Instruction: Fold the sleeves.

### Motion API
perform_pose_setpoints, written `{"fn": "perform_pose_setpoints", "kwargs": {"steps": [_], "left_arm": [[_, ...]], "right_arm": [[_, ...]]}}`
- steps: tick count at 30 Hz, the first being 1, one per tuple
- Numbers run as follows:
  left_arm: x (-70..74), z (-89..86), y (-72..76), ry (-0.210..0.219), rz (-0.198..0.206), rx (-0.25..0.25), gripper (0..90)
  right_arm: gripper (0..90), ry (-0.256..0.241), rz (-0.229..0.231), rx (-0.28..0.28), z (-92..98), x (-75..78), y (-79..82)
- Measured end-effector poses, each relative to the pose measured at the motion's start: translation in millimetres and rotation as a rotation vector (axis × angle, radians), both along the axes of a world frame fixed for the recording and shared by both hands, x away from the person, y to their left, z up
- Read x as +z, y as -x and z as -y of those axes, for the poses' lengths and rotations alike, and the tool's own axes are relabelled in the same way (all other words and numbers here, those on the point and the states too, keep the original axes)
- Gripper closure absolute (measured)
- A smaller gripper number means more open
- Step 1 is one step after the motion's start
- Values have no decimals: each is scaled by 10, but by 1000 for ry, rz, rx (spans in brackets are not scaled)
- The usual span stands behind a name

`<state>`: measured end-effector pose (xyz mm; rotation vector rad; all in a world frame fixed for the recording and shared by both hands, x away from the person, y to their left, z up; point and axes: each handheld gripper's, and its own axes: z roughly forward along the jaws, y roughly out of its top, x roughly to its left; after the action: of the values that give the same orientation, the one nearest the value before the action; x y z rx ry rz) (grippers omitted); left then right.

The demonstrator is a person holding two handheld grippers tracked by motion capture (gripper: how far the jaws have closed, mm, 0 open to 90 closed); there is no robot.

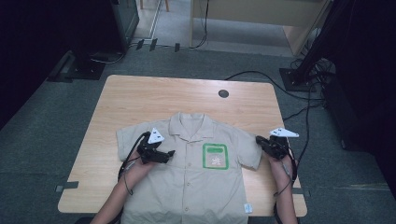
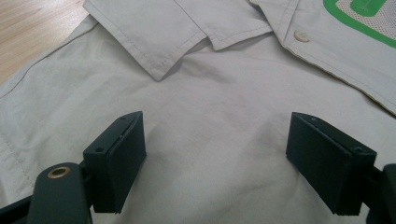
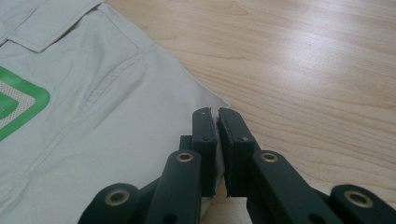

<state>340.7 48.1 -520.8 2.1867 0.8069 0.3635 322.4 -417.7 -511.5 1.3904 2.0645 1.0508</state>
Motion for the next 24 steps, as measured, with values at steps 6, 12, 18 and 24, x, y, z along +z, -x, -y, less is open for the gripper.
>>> {"fn": "perform_pose_setpoints", "kwargs": {"steps": [6,12,18,24], "left_arm": [[0,0,1,-1,0,0,200],[1,-1,1,-1,0,0,201],[0,-1,1,-1,0,0,200],[0,0,1,-1,0,0,200]], "right_arm": [[856,-14,24,8,-32,73,41],[857,-20,51,27,-103,143,72],[856,-16,66,51,-212,205,91],[857,-1,82,82,-320,264,110]]}}
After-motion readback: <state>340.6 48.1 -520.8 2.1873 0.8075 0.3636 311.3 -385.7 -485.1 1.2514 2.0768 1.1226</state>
